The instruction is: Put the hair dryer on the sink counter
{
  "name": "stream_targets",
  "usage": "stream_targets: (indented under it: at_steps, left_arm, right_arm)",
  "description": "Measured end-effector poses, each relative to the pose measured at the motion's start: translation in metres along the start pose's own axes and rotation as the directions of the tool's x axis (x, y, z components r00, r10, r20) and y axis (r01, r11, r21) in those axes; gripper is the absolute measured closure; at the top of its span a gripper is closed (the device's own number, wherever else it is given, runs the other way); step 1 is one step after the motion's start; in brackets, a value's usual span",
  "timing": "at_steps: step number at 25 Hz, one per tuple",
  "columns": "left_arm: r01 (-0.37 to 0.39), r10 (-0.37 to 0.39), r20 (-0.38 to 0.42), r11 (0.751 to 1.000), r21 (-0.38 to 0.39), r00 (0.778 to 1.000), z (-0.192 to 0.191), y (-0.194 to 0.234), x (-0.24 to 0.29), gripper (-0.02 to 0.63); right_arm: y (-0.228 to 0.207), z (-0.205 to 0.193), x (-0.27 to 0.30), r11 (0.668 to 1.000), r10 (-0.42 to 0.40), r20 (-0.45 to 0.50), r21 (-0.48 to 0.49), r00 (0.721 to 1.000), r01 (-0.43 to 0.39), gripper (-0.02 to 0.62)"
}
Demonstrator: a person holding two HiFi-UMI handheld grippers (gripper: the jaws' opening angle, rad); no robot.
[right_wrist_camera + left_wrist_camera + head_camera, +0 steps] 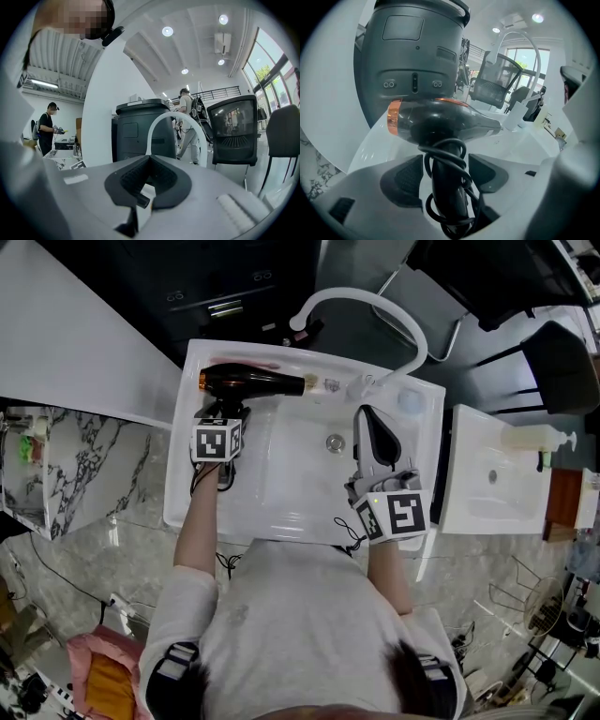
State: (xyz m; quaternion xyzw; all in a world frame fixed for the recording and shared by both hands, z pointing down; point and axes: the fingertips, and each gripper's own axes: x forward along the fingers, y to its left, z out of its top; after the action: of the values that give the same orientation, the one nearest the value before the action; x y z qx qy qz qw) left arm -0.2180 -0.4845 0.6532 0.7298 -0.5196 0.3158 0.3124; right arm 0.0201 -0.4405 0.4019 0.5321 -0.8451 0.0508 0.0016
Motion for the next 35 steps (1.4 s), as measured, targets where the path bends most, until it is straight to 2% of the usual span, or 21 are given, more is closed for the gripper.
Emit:
stream_targets:
  at_steps: [8,10,14,20,27,35]
  left_arm:
    - [0.037,-0.036,0.078,0.999,-0.004,0.996,0.003,-0.004,-0.039,0.319]
    - [0.033,-0.032,0.105,0.999,-0.012,0.994,0.004,-0.003,-0.051,0.363]
    - [-0.009,0.007,0.171,1.0,0.009,0.985,0.01,-0.001,-0.075,0.556]
    - [-0.004,0.002,0.269,1.0,0.007,0.963,0.017,-0.002,-0.115,0.598]
    - [-0.005,0.001,0.426,1.0,0.009,0.905,0.029,-0.004,-0.171,0.598]
    - [0.01,0.003,0.582,1.0,-0.019,0.813,0.032,-0.002,-0.238,0.598]
  right_arm:
    - [0.023,0.004,0.001,0.999,0.042,0.014,-0.003,0.999,-0.042,0.584]
    - [0.029,0.006,0.0,0.999,0.053,0.019,-0.005,0.998,-0.053,0.584]
    - [0.042,0.01,-0.002,0.997,0.073,0.027,-0.011,0.997,-0.072,0.584]
    - [0.06,0.017,-0.007,0.996,0.086,0.043,-0.011,0.995,-0.085,0.584]
    - [0.08,0.026,-0.015,0.994,0.109,0.062,-0.024,0.992,-0.108,0.584]
    - [0.107,0.037,-0.03,0.991,0.133,0.086,-0.041,0.987,-0.13,0.584]
